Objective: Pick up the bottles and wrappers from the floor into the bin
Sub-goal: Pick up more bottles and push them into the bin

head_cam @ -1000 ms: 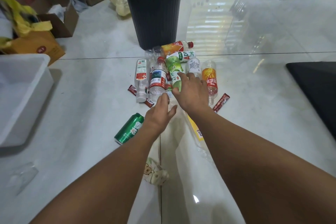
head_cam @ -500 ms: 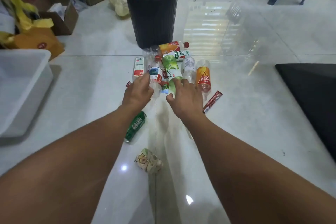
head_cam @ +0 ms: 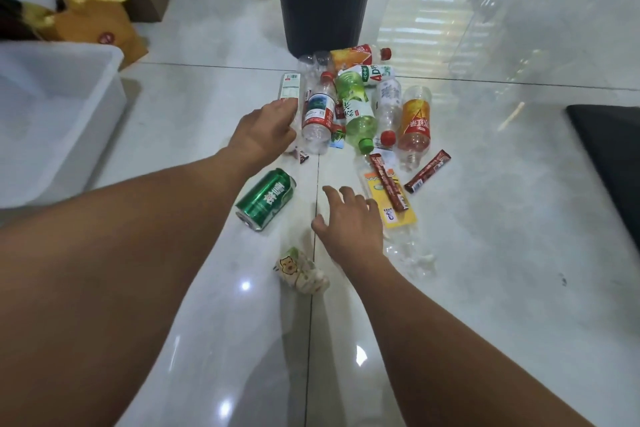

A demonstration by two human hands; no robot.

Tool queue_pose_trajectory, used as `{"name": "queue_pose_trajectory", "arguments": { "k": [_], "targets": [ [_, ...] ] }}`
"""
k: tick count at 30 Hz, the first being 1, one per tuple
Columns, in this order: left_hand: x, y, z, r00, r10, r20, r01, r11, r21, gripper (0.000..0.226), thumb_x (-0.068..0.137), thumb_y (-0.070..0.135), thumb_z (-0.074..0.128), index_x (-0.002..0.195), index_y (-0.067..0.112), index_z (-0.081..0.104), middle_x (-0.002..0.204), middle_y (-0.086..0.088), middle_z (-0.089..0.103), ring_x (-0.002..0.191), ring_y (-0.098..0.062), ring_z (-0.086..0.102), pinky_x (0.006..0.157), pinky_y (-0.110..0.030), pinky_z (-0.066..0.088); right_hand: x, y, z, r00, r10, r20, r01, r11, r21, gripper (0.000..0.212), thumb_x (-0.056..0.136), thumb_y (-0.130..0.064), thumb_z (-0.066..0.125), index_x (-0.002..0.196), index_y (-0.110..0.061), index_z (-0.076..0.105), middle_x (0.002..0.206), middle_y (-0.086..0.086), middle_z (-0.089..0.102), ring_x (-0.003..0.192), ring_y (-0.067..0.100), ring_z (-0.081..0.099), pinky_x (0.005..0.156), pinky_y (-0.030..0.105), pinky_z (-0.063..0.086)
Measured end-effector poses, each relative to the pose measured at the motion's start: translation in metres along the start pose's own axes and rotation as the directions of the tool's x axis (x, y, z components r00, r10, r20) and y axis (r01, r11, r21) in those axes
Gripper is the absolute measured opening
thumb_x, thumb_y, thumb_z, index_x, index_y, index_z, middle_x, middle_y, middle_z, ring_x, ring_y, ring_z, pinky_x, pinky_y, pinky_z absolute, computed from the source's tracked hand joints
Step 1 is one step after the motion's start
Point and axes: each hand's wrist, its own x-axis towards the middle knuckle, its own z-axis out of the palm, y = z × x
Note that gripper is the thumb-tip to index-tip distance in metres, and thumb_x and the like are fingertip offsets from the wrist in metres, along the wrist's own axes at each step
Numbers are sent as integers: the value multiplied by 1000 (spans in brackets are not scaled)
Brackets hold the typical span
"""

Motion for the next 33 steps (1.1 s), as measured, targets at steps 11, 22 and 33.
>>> {"name": "queue_pose_trajectory", "arguments": {
  "k": [11,22,33],
  "targets": [
    [-8,-1,1,998,60,28,-61,998,9,16,85,6,43,87,17,32,105,-17,55,74,-30,39,62,-34,31,-29,-37,60,980,-16,199,16,1000,0,56,89,-50,48,136,-22,35,130,7,42,112,31,44,93,43,33],
    [-12,-15,7,998,39,52,-39,999,-8,16,88,8,43,86,17,29,103,-16,55,73,-28,37,62,-32,30,-29,-45,83,963,34,266,-21,998,-51,61,92,-17,53,143,-25,21,128,14,34,107,31,42,81,37,38],
    [-9,-11,14,996,64,70,-66,997,40,17,89,8,43,87,18,29,109,-15,55,73,-29,39,62,-33,33,-20,-49,80,952,-16,306,12,1000,15,51,92,-9,48,138,-18,26,119,16,45,105,33,48,79,36,37]
  ]
}}
